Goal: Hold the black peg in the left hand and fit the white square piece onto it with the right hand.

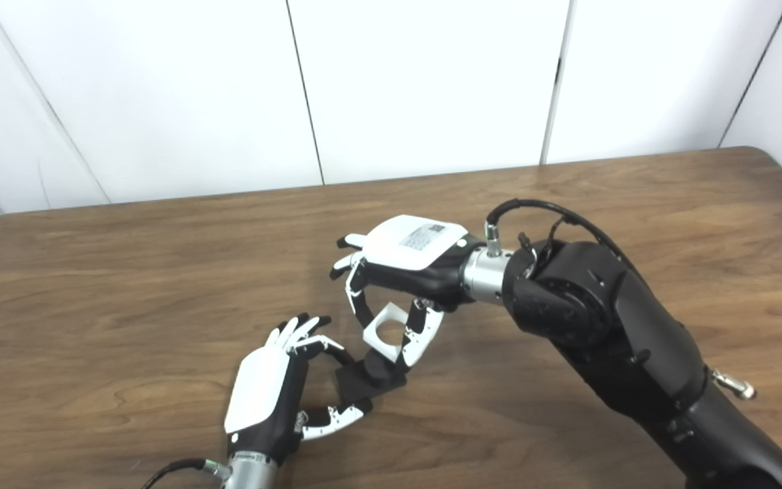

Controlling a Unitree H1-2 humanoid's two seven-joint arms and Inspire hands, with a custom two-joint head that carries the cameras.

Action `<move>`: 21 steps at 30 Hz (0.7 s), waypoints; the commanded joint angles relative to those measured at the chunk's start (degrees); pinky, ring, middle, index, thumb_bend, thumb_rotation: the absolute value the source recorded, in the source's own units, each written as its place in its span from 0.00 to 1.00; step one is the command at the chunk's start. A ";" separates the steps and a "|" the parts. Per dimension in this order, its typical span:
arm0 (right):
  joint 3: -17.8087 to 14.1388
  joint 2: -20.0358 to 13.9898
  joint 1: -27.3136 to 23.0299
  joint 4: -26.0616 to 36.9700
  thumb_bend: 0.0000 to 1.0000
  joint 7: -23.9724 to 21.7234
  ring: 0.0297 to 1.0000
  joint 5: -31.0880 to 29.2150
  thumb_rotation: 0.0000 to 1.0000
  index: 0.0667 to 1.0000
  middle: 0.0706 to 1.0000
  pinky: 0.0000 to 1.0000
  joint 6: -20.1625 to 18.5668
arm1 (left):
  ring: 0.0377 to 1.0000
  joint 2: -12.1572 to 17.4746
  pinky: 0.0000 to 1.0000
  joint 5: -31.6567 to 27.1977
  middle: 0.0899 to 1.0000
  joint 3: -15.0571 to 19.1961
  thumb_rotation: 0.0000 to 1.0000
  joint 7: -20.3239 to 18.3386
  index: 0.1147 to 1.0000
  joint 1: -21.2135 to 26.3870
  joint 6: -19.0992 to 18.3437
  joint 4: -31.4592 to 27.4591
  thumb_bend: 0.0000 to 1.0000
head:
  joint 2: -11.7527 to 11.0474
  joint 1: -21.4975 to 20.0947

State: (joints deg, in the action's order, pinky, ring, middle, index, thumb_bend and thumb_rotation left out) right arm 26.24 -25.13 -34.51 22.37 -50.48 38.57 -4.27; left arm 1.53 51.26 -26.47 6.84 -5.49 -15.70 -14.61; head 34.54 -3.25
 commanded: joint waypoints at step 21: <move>0.47 1.49 -0.58 0.93 0.52 1.13 0.99 0.50 0.16 0.45 0.90 0.91 2.11 | 0.95 -1.79 0.97 1.71 0.87 -0.90 0.15 -0.09 0.43 -0.62 -0.88 -0.73 0.54 | 0.75 0.26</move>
State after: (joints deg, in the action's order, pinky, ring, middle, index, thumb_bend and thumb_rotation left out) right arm 27.13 -24.02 -33.56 22.08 -50.49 39.22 -3.48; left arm 1.25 51.68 -26.85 6.62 -5.42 -16.86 -14.88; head 35.24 -2.99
